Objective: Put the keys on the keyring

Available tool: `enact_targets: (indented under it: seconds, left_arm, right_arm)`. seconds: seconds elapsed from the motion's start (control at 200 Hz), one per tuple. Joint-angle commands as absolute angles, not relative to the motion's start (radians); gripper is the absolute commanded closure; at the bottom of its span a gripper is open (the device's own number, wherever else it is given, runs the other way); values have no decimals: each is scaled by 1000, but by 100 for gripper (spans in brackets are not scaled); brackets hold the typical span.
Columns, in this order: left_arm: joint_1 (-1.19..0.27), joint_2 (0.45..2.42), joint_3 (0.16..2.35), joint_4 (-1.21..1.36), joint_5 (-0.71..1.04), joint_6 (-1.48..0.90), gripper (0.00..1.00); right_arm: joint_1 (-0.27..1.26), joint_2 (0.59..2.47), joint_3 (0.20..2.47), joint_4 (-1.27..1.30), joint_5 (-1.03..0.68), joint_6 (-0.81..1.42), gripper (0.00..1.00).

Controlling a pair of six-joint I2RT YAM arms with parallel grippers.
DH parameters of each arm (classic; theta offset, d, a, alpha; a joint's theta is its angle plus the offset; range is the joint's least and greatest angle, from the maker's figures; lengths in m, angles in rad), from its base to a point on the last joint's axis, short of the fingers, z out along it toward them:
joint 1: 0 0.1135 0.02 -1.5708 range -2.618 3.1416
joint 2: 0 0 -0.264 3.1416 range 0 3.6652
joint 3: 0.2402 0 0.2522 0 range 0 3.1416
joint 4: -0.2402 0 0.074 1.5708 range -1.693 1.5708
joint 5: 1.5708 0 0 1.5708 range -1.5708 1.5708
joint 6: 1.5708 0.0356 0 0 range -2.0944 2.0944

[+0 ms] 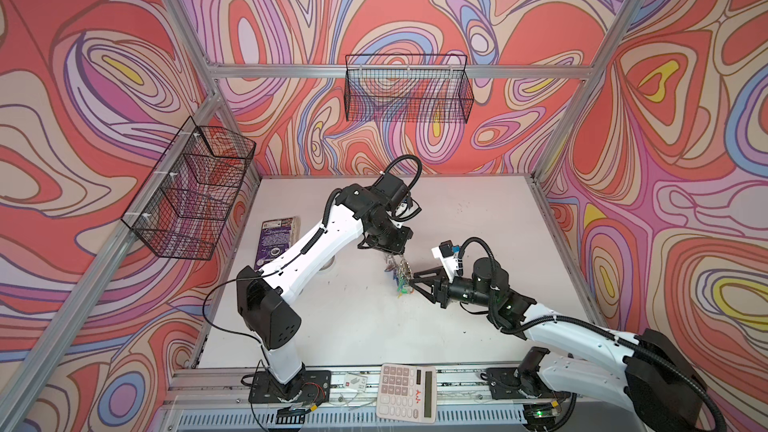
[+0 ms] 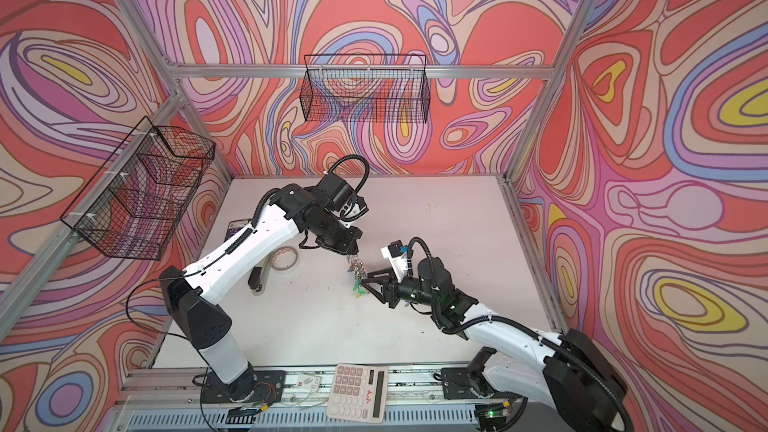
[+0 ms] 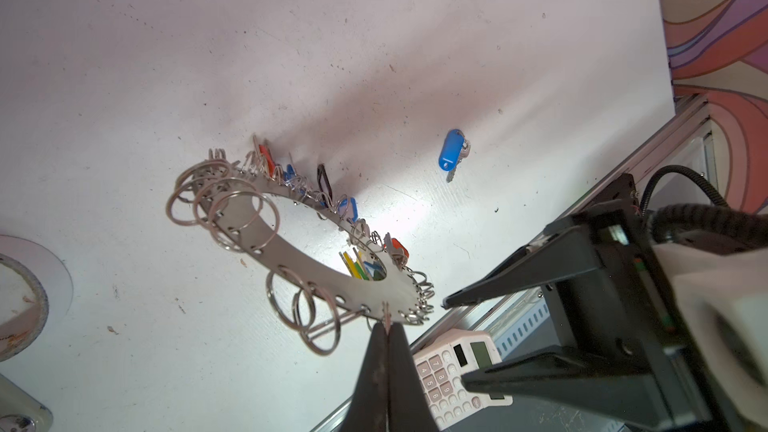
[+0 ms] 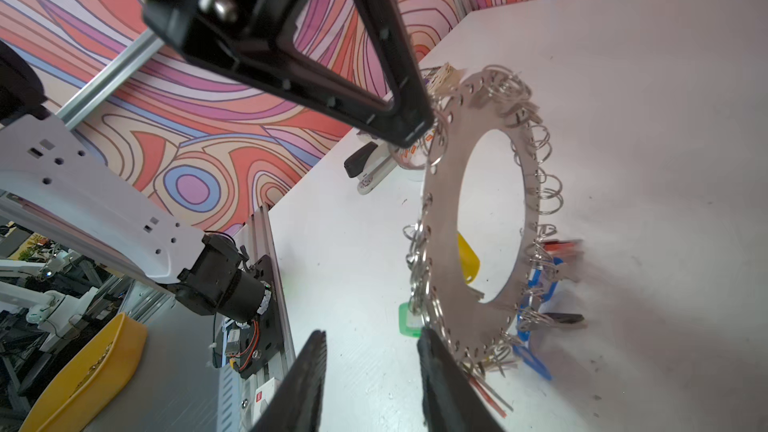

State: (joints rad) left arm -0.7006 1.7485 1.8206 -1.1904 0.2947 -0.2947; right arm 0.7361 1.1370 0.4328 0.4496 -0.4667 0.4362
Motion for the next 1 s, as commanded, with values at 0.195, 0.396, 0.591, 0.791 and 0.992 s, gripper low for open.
enact_targets:
  seconds: [0.195, 0.396, 0.591, 0.791, 0.992]
  left_arm:
    - [-701, 1725, 1761, -1143, 332, -340, 100]
    - [-701, 1704, 1675, -1095, 349, -368, 100]
    - [-701, 1699, 1626, -1053, 359, -390, 100]
    - [-699, 1703, 1569, -1006, 365, -424, 100]
    - [-688, 1687, 1500, -945, 369, -493, 100]
  right_arm:
    - [796, 1267, 469, 559, -184, 489, 64]
    - [795, 1302, 498, 513, -46, 480, 63]
    - [796, 1333, 518, 501, 67, 468, 63]
    - [795, 1364, 536, 511, 61, 447, 60]
    - [796, 1332, 484, 569, 87, 445, 59]
